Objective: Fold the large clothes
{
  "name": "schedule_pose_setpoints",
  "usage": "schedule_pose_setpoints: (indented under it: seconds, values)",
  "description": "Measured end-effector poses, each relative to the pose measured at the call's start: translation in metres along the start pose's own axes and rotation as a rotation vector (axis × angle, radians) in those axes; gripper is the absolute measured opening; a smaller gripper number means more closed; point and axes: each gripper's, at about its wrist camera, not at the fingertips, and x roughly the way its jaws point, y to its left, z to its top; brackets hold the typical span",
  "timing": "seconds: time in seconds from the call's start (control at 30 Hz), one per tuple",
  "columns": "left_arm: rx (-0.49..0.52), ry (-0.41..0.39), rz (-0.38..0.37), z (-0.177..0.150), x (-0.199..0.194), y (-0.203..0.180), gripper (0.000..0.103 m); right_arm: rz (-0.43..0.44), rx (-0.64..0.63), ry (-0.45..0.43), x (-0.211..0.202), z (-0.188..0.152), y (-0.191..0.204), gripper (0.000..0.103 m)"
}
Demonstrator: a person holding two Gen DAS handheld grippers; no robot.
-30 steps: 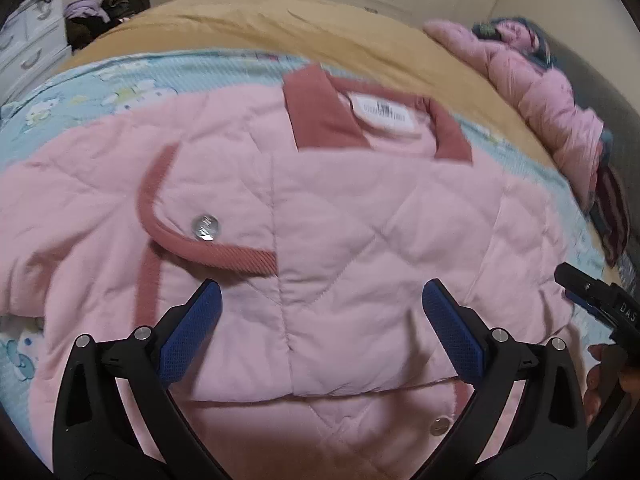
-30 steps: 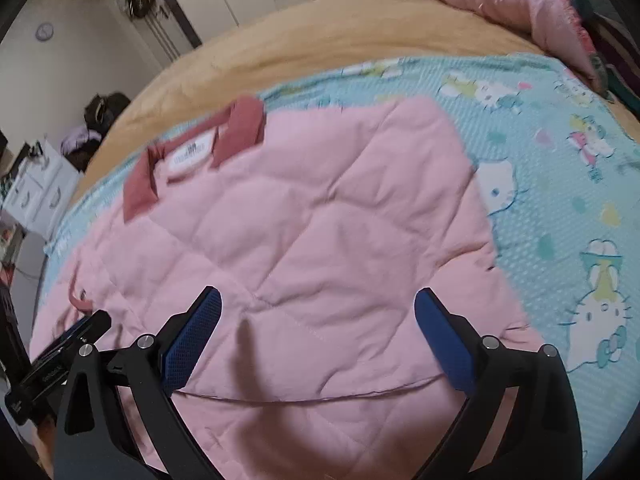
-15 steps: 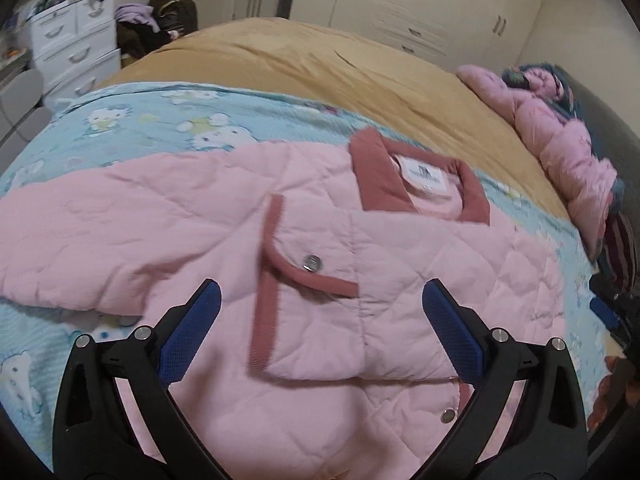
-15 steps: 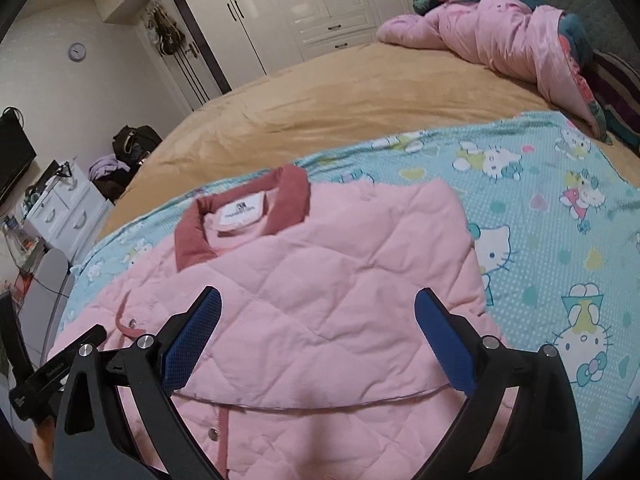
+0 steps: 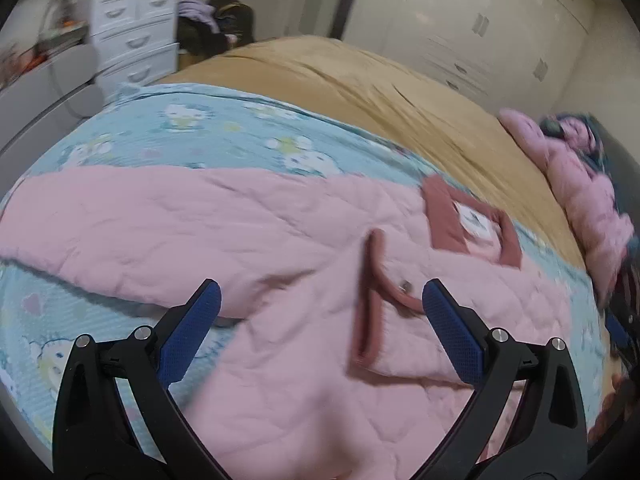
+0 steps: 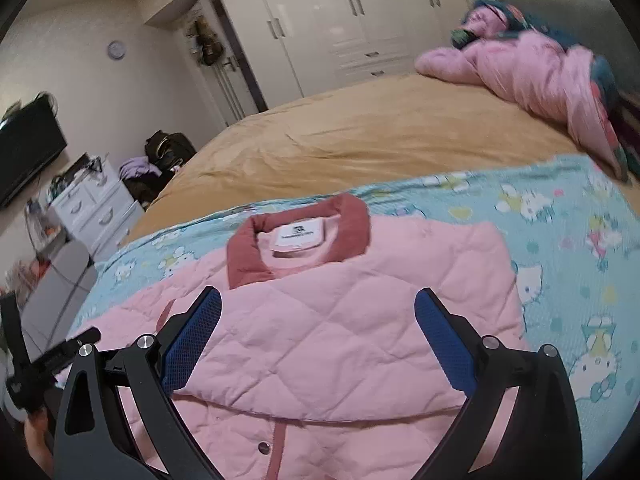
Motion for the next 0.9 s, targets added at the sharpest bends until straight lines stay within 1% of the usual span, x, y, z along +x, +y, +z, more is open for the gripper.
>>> schedule_pose_setpoints:
  seconds: [0.1, 0.23, 0.33, 0.4, 0.5, 0.67, 0.83, 0.9]
  values:
    - [-0.049, -0.007, 0.006, 0.007, -0.005, 0.021, 0.095, 0.009, -0.019, -0.025, -0.003, 0.001, 0.014, 0.097]
    - [-0.072, -0.022, 0.059, 0.015, -0.009, 0.043, 0.095, 0.051, -0.028, -0.032, -0.003, -0.001, 0.031, 0.097]
    - [-0.112, -0.03, 0.081, 0.02, -0.01, 0.063, 0.095, 0.057, -0.038, -0.051, -0.004, -0.002, 0.044, 0.097]
    - [-0.135, -0.019, 0.096, 0.022, -0.006, 0.075, 0.095, 0.061, -0.038, -0.066, -0.006, -0.004, 0.051, 0.097]
    - [-0.17, 0.001, 0.102, 0.024, -0.003, 0.093, 0.095, 0.091, -0.029, -0.078, -0.007, -0.007, 0.065, 0.097]
    - [-0.199, -0.01, 0.169, 0.028, -0.006, 0.114, 0.095, 0.102, -0.056, -0.057, 0.0, -0.01, 0.091, 0.097]
    - [-0.235, -0.004, 0.193, 0.03, -0.004, 0.133, 0.095, 0.185, -0.063, -0.011, 0.01, -0.014, 0.125, 0.097]
    - [-0.25, 0.002, 0.197, 0.03, -0.002, 0.14, 0.095, 0.222, -0.08, 0.011, 0.016, -0.017, 0.145, 0.097]
